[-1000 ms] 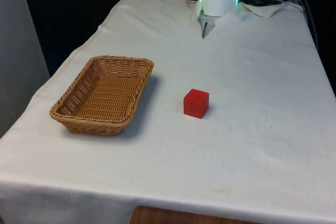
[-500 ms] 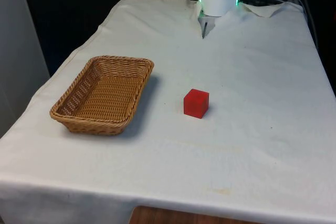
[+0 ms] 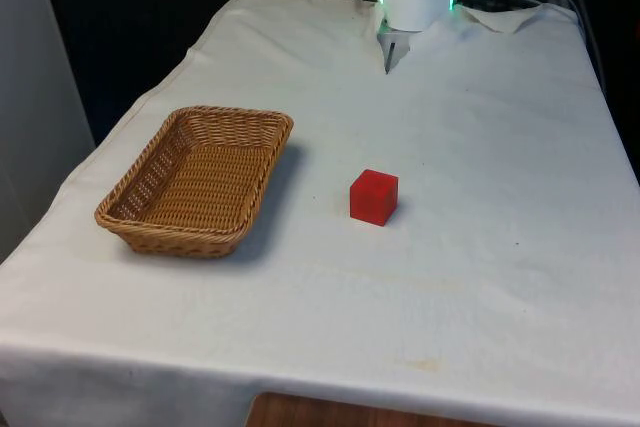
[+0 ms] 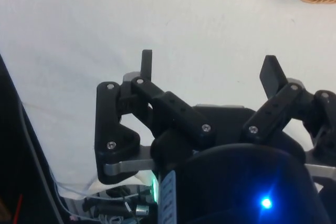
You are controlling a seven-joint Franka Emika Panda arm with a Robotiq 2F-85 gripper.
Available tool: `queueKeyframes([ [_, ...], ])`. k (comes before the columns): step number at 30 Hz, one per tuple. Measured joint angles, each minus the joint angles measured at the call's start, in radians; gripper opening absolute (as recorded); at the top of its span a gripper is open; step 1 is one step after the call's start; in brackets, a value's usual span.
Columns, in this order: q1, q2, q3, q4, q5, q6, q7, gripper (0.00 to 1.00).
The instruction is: Pick up the cube and place it into the basket.
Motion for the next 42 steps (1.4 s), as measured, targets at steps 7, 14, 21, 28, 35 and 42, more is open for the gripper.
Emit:
queueKeyframes([
  [7, -0.002, 0.022, 0.0, 0.003, 0.0, 0.027, 0.02, 1.0],
  [14, -0.004, 0.048, 0.001, 0.011, 0.0, 0.047, 0.047, 1.0],
  [21, -0.006, 0.064, 0.001, 0.012, 0.0, 0.064, 0.067, 1.0],
  [28, -0.008, 0.083, 0.001, 0.015, 0.0, 0.079, 0.088, 1.0],
  [35, -0.009, 0.1, 0.001, 0.015, 0.0, 0.103, 0.108, 1.0],
  [42, -0.01, 0.122, 0.001, 0.015, 0.0, 0.131, 0.12, 1.0],
])
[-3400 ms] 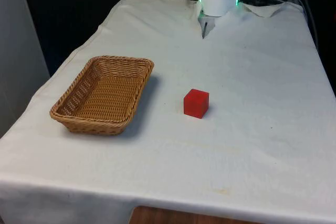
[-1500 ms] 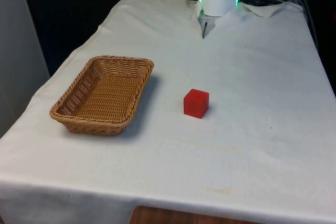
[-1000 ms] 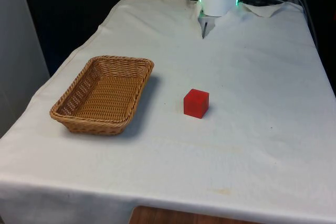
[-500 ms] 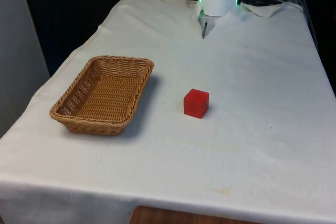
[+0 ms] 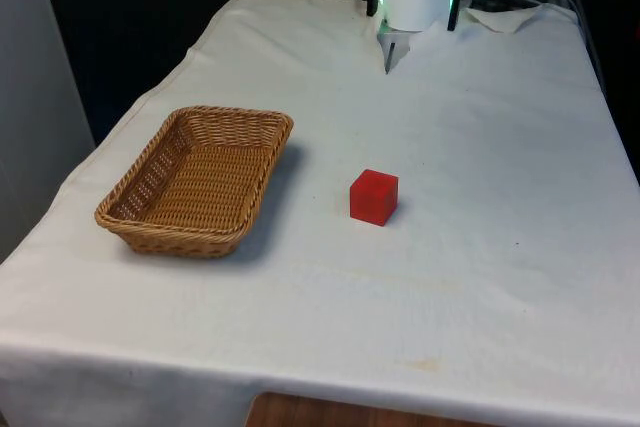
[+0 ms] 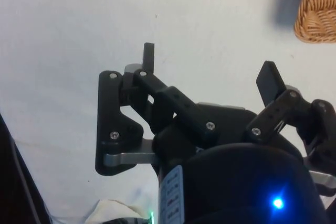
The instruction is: Pick up the cube and place it into the basket.
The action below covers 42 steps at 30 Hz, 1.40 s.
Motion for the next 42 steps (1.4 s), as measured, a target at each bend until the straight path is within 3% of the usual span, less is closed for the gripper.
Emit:
queueKeyframes([
  [24, -0.004, 0.099, 0.0, 0.009, 0.0, 0.099, 0.002, 1.0],
  [42, -0.008, 0.13, 0.0, 0.007, 0.003, 0.127, 0.003, 1.0],
])
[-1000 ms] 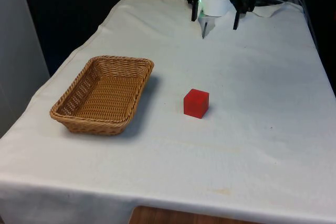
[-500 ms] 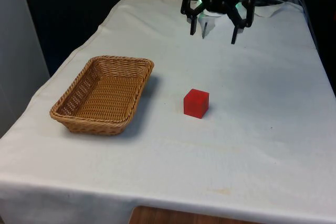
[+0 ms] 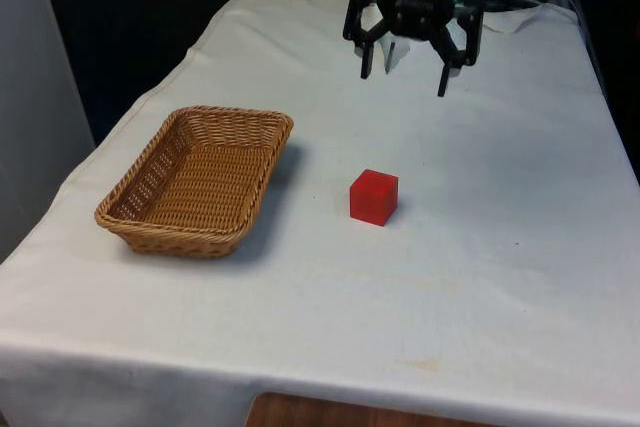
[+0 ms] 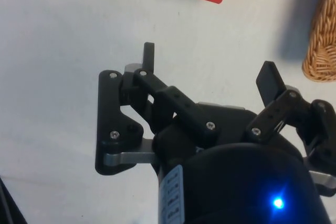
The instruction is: Pick up the cube and place it into the basket.
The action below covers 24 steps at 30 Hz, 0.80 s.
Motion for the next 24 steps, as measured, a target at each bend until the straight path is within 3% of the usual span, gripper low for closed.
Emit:
queueKeyframes([
  [14, -0.004, 0.042, 0.0, 0.002, 0.0, 0.054, 0.0, 1.0],
  [24, -0.005, 0.047, 0.0, 0.006, 0.0, 0.058, 0.0, 1.0],
])
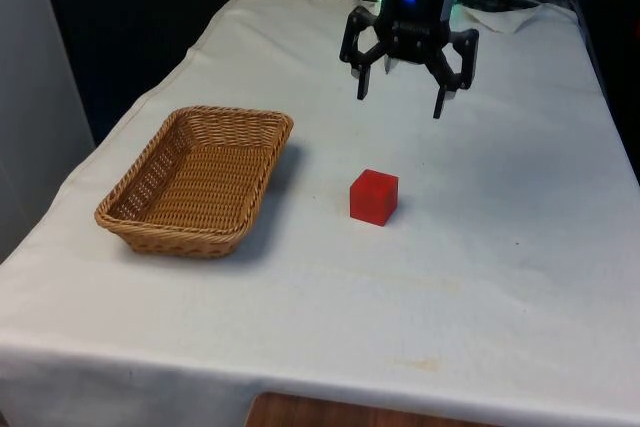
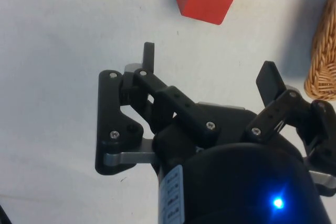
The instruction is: Pick up the cube and place it into the basket.
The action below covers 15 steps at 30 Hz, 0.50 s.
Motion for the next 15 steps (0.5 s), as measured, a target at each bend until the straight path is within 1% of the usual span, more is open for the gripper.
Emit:
queueKeyframes([
  [4, 0.0, 0.003, 0.0, -0.001, 0.0, 0.0, -0.003, 1.0],
  [15, -0.009, 0.038, 0.0, 0.011, 0.013, 0.02, -0.03, 1.0],
])
